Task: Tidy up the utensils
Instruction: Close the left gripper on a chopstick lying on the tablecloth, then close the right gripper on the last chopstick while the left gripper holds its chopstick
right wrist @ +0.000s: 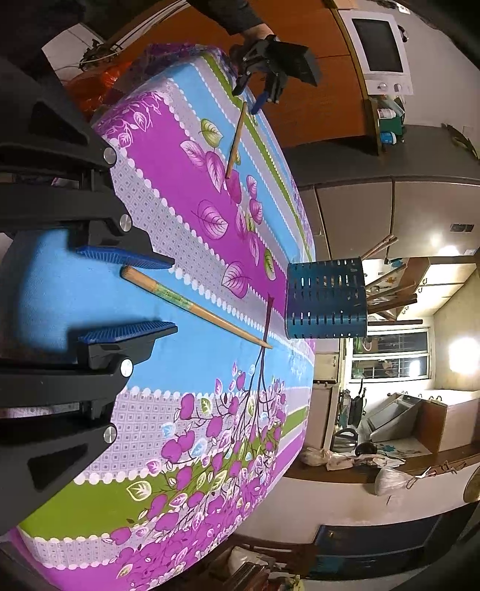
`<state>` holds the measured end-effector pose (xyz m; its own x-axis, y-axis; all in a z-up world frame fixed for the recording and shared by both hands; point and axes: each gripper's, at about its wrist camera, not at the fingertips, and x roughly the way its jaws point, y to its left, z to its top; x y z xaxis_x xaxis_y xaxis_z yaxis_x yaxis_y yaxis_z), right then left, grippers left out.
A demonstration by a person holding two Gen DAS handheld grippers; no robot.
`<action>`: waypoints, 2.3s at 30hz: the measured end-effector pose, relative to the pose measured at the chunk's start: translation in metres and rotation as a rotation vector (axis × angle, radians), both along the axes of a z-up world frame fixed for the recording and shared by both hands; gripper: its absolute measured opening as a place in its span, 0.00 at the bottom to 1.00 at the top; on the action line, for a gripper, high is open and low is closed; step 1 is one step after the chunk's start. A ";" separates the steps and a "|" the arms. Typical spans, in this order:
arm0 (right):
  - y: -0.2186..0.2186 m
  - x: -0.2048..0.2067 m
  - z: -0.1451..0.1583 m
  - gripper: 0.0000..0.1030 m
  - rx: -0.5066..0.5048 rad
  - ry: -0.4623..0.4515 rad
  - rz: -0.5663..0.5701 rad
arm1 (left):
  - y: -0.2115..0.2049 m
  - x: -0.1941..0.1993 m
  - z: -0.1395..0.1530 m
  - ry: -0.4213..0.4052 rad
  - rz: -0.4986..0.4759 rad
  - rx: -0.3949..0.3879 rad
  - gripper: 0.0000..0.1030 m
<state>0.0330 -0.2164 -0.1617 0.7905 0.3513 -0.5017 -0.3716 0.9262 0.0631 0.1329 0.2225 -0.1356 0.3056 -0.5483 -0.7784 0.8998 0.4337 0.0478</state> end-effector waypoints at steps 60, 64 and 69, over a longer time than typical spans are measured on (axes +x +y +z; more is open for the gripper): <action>0.019 -0.024 -0.010 0.15 0.046 -0.088 -0.113 | -0.091 -0.093 -0.011 -0.193 0.850 -0.193 0.30; 0.019 -0.019 -0.011 0.13 0.061 -0.085 -0.109 | -0.095 -0.091 -0.012 -0.214 0.859 -0.198 0.08; 0.021 -0.019 -0.013 0.13 0.051 -0.098 -0.103 | -0.097 -0.091 -0.015 -0.239 0.865 -0.205 0.08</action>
